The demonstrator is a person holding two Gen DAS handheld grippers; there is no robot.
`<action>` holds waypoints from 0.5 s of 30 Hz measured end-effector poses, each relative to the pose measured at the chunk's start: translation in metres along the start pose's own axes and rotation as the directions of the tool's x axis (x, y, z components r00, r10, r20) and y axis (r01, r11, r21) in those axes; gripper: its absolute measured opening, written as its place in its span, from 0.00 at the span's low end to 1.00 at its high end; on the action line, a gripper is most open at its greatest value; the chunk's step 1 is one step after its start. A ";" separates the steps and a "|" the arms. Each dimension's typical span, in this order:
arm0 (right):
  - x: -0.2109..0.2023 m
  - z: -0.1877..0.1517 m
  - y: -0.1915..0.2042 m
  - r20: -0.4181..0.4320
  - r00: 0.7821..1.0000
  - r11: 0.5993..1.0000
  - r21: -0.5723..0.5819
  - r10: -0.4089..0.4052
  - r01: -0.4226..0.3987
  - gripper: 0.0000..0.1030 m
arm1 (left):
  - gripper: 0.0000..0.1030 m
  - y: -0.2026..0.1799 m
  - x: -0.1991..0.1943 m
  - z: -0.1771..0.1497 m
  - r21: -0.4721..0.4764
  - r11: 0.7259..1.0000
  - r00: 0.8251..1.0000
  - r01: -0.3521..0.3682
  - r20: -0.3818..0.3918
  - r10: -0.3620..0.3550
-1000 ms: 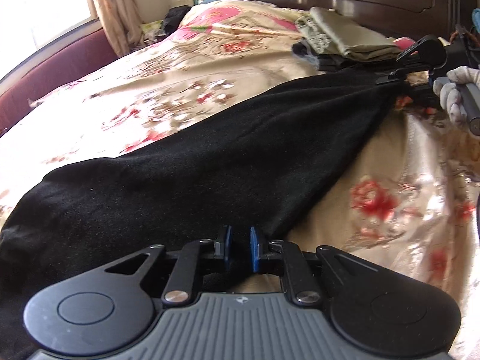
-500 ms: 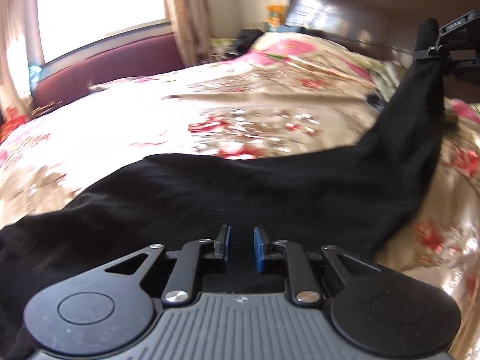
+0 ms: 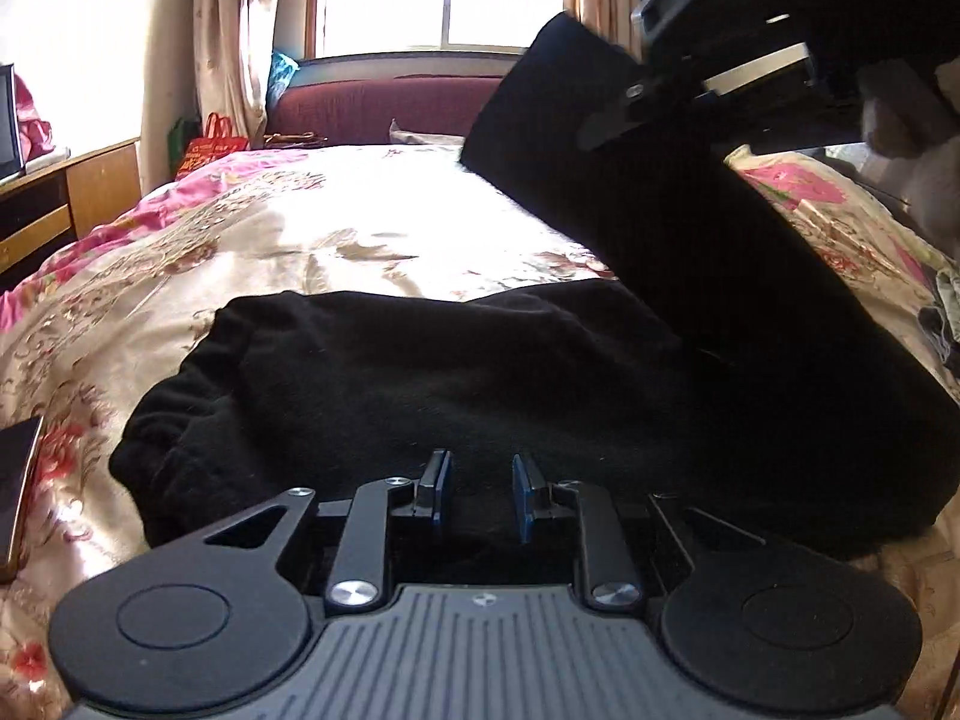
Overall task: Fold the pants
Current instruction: 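Lift the pants end with the right gripper and fold it toward the left gripper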
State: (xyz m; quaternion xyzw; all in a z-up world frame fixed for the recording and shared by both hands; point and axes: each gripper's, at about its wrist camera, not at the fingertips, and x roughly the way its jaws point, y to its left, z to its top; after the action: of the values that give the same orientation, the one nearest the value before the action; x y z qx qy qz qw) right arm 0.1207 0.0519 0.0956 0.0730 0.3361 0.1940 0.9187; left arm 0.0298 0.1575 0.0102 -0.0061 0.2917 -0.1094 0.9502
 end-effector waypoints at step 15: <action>0.073 -0.033 0.121 -0.079 0.994 0.938 -0.343 -0.073 0.041 0.06 | 0.38 0.038 -0.003 -0.012 -0.090 0.994 0.998 0.060 -0.015 -0.062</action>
State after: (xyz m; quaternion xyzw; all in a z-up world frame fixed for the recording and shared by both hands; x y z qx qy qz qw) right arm 0.1129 0.1922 0.0594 -0.1059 0.3407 0.2256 0.9065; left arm 0.0284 0.1959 -0.0007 -0.0563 0.3045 -0.1253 0.9426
